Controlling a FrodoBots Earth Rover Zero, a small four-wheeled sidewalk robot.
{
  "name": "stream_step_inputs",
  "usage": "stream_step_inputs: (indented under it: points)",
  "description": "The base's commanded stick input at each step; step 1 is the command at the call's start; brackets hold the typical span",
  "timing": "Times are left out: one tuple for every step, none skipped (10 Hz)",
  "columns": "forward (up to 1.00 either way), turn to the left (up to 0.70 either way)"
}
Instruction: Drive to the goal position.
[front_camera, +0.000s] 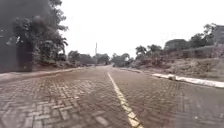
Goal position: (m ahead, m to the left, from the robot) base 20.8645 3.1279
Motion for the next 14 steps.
stream_step_inputs:
  points:
    - [0.7,0.0]
    - [0.7,0.0]
    - [0.7,0.0]
    - [0.7,0.0]
    - [0.7,0.0]
    - [0.7,0.0]
    - [0.7,0.0]
    - [0.7,0.0]
    - [0.7,0.0]
    - [0.7,0.0]
    - [0.7,0.0]
    - [0.7,0.0]
    - [0.7,0.0]
    - [0.7,0.0]
